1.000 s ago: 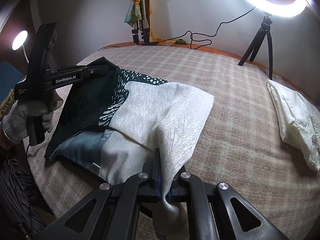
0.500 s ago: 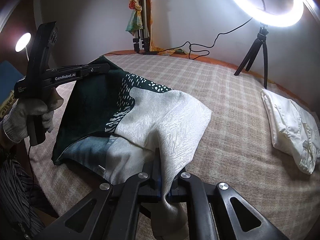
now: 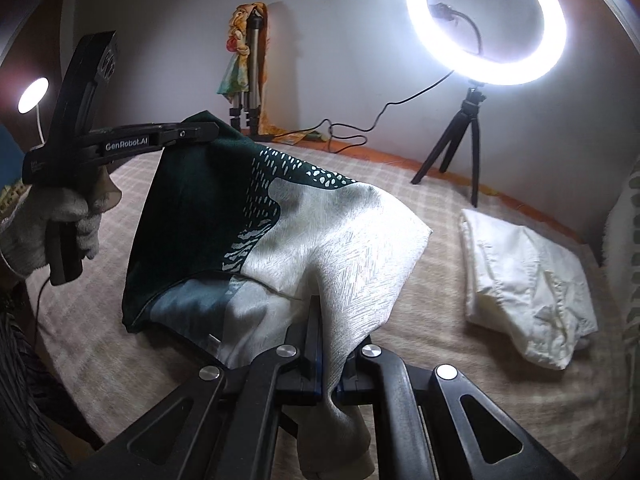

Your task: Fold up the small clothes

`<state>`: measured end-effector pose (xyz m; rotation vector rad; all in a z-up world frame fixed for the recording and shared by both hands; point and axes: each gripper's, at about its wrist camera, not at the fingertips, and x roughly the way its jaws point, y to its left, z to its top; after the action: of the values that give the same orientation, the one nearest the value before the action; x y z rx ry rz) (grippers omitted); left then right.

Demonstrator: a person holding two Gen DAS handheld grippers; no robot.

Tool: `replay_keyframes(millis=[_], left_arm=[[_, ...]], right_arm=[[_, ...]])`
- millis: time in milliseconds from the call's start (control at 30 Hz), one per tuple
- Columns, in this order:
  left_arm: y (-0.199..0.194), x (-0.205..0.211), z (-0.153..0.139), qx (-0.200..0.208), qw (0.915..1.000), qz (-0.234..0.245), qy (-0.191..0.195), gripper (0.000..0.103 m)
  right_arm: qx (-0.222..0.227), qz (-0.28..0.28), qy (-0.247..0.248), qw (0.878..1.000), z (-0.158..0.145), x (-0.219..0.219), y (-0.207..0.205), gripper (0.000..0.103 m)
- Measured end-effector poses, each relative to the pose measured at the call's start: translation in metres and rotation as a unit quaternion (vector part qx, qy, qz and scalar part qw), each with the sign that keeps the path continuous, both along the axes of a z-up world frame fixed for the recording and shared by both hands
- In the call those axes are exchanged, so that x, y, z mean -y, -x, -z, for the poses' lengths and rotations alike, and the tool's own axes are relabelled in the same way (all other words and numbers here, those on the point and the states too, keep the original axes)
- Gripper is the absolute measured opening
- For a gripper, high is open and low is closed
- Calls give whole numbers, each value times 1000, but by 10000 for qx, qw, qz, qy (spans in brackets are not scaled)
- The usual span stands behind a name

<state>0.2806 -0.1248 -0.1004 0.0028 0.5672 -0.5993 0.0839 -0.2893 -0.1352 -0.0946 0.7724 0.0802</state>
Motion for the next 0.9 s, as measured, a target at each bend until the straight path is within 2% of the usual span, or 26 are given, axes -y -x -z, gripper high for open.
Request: replay_keyframes(millis=[367, 567, 900], left_arm=[[-18, 78, -26, 326, 9984, 450, 92, 2], [-33, 132, -39, 464, 9962, 683, 268, 2], [-66, 220, -31, 359, 9938, 922, 502, 2]], right_arm=[[198, 480, 657, 9965, -25, 69, 14, 1], [253, 782, 961, 9920, -40, 116, 14, 1], [203, 1144, 1688, 9788, -50, 195, 1, 1]])
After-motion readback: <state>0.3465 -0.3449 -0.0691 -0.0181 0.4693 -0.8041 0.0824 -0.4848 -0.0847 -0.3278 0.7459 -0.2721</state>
